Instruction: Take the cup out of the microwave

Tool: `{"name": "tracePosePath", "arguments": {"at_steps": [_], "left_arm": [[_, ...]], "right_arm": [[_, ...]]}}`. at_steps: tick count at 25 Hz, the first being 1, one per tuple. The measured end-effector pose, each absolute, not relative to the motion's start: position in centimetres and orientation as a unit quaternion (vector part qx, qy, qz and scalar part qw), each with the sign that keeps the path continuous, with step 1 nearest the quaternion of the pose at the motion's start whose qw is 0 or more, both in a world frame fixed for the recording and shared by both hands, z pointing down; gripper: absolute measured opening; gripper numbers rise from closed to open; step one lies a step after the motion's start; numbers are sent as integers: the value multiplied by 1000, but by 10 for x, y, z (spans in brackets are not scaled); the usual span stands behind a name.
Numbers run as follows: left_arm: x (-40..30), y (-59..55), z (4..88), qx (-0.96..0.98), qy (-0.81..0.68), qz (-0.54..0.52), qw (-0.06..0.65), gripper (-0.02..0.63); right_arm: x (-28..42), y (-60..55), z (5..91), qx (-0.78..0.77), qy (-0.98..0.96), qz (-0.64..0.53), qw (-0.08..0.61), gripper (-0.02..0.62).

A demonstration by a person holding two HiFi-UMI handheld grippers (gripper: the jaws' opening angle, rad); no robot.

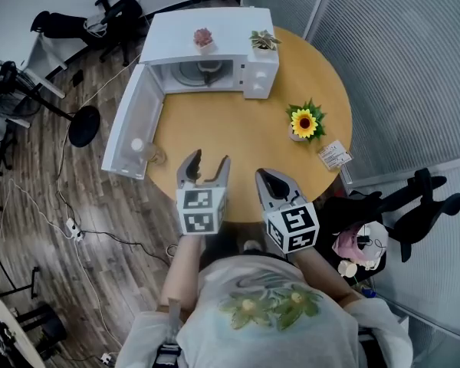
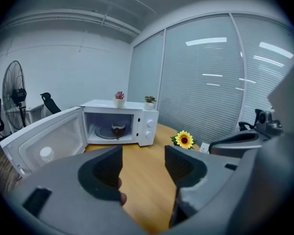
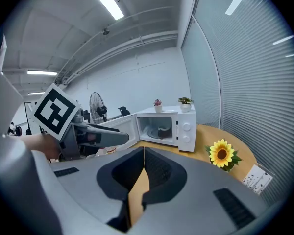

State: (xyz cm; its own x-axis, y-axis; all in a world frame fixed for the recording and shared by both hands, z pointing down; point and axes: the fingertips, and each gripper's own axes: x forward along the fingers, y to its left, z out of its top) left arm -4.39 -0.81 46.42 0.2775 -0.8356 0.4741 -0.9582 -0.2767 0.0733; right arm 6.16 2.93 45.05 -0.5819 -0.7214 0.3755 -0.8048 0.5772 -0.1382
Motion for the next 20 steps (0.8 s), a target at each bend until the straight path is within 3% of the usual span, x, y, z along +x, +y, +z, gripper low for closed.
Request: {"name": "tracePosePath", "arguments": {"at_steps": [20], "left_arm": [[-94,-104,484,783,-547,203,214,252]], "right_arm": [[30,-36,461,473,-853,158,157,17]]}}
